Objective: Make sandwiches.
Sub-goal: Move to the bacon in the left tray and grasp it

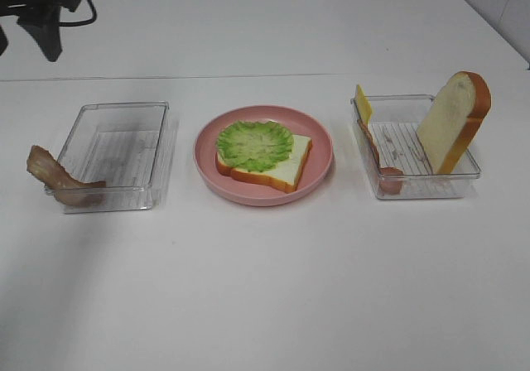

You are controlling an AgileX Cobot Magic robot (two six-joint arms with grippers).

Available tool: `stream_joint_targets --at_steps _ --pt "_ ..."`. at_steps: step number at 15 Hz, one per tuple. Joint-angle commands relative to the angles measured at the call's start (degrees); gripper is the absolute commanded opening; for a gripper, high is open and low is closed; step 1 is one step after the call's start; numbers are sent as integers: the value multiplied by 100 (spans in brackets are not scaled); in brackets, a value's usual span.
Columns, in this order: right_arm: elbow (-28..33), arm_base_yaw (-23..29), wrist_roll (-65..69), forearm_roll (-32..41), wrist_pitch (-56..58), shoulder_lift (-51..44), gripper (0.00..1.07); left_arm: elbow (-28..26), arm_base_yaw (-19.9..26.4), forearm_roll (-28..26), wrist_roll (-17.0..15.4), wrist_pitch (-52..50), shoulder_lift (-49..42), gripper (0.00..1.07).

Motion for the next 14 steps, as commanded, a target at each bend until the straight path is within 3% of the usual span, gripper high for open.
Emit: stream_joint_targets --at_steps 1,5,8,11,14 --pt "17 0 -11 -17 -57 -34 80 670 281 40 -229 275 -401 62" --pt "17 0 -11 -17 -57 -34 80 1616 487 29 -424 -212 -516 62" --pt "17 0 -11 -17 -57 -34 80 2160 441 -332 -521 -1146 -510 62" --pt "17 0 -11 -17 -57 -34 80 2269 441 -733 -533 -1570 -218 62" --pt "17 0 -11 -17 -57 -34 80 2269 441 -722 -493 -1570 160 62"
